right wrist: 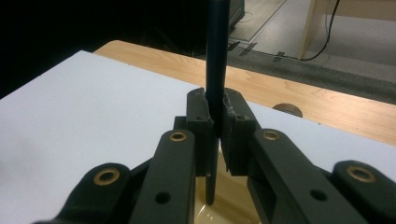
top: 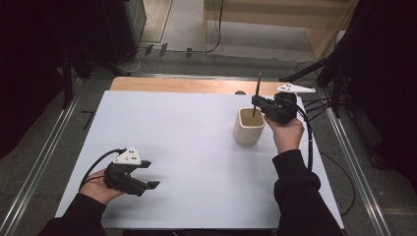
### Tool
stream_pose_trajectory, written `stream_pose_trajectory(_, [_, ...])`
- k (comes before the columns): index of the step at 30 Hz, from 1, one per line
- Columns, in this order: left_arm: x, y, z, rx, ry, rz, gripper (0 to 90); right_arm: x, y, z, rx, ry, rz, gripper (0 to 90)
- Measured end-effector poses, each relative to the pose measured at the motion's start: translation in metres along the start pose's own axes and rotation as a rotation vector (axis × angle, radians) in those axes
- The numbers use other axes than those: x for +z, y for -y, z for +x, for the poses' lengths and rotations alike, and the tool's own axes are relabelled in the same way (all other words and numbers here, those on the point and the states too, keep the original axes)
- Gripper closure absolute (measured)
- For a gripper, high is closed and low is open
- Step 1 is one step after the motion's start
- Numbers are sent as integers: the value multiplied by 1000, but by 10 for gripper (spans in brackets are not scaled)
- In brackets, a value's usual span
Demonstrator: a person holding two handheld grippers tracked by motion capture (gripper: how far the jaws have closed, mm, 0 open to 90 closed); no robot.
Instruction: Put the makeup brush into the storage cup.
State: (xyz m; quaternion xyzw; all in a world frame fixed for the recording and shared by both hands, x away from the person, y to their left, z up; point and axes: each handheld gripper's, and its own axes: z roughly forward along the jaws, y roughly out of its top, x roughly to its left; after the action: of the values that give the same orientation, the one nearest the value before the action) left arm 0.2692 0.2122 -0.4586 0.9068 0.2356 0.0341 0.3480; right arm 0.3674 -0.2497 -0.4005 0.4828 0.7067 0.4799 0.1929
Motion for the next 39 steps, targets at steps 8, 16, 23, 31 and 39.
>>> stream_pose_trajectory(8, [0,0,0,2,0,-1,243,5,9,-2,25,-4,-7,840])
stream_pose_trajectory(16, [-1,0,0,0,-2,-2,243,10,16,-1,17,-2,5,840])
stream_pose_trajectory(23, [-1,0,0,2,-1,-4,243,16,27,0,28,-3,24,838])
stream_pose_trajectory(31, [-1,0,-1,2,-3,-6,243,20,31,0,26,-4,41,837])
stream_pose_trajectory(39, [-1,0,0,6,-4,-1,244,21,34,-1,35,-8,45,837])
